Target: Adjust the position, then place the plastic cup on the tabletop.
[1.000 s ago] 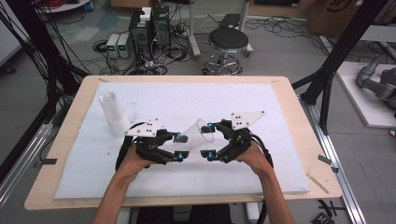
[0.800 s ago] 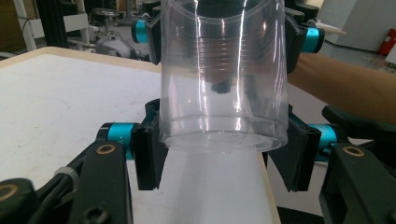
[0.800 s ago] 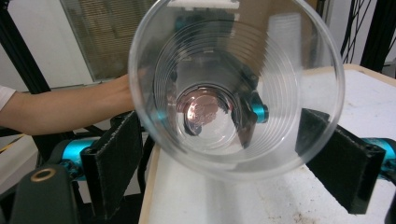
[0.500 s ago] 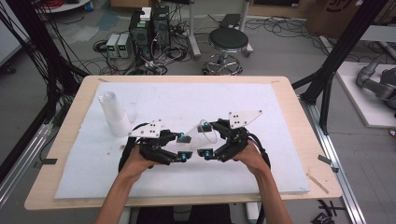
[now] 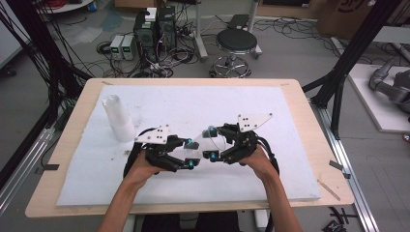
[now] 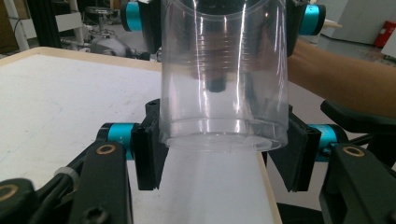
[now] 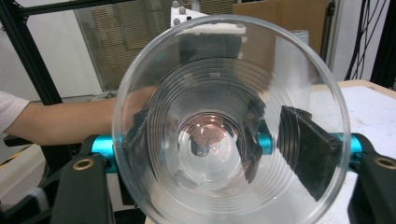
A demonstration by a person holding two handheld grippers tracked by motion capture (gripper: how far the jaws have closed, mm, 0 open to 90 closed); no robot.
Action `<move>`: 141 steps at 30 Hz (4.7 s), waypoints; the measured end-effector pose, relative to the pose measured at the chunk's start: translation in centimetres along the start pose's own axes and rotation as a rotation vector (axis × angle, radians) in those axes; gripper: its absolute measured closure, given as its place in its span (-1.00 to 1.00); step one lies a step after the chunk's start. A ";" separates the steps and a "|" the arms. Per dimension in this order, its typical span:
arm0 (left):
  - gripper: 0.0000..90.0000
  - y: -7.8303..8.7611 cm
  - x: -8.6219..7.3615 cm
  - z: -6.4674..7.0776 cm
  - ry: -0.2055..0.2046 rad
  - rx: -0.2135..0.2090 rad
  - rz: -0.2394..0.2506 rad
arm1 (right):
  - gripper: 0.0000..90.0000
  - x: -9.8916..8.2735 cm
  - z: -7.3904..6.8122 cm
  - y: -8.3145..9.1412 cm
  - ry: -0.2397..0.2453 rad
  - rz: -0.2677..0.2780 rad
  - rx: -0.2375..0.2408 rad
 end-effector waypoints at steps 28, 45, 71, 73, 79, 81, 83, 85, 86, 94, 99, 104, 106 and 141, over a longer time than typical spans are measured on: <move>-0.89 1.2 0.2 0.3 0.042 0.095 -0.047 | -0.25 -0.1 0.1 0.2 0.015 -0.023 -0.037; -0.89 2.4 -0.4 0.5 0.079 0.283 -0.135 | -0.24 0.5 0.4 0.3 0.032 -0.138 -0.133; -0.89 10.2 -6.9 3.2 0.099 0.703 -0.034 | -0.23 1.4 3.3 -1.2 -0.010 -0.585 -0.523; -0.89 10.4 -7.2 3.3 0.086 0.716 -0.032 | -0.23 1.4 3.4 -1.3 -0.006 -0.593 -0.524; -0.89 10.9 -7.6 3.4 0.081 0.735 -0.004 | -0.23 1.5 3.4 -1.3 -0.008 -0.597 -0.529; -0.89 10.9 -7.6 3.3 0.083 0.735 0.002 | -0.23 1.5 3.4 -1.3 -0.008 -0.597 -0.534; -0.89 10.9 -7.6 3.3 0.086 0.737 0.001 | -0.23 1.4 3.4 -1.3 -0.011 -0.599 -0.532; -0.89 10.9 -7.6 3.3 0.086 0.735 0.004 | -0.23 1.4 3.5 -1.3 -0.005 -0.601 -0.535; -0.89 11.0 -7.6 3.3 0.088 0.732 -0.001 | -0.23 1.5 3.4 -1.4 -0.010 -0.600 -0.534; -0.89 11.1 -8.0 3.2 0.095 0.751 -0.007 | -0.23 1.4 3.5 -1.7 -0.007 -0.617 -0.539; -0.89 11.1 -8.4 3.2 0.104 0.756 -0.001 | -0.23 0.9 3.7 -2.0 0.005 -0.627 -0.555; -0.89 11.2 -8.7 3.1 0.112 0.754 -0.001 | -0.23 -0.2 4.2 -2.5 -0.004 -0.649 -0.569; -0.89 11.2 -8.8 3.1 0.116 0.753 0.004 | -0.23 -0.6 4.3 -2.8 -0.004 -0.661 -0.572; -0.89 11.1 -8.9 3.0 0.130 0.763 0.002 | -0.32 -3.6 4.9 -5.9 0.055 -0.720 -0.612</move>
Point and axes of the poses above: each handheld gripper's, and its own axes: y roughly backward along the jaws, x roughly out of its top, z roughly to its right, the point moved 2 cm from there along -y, roughly forward along the jaws, and after that the axes turned 14 degrees about -x, right-handed, at the moved point
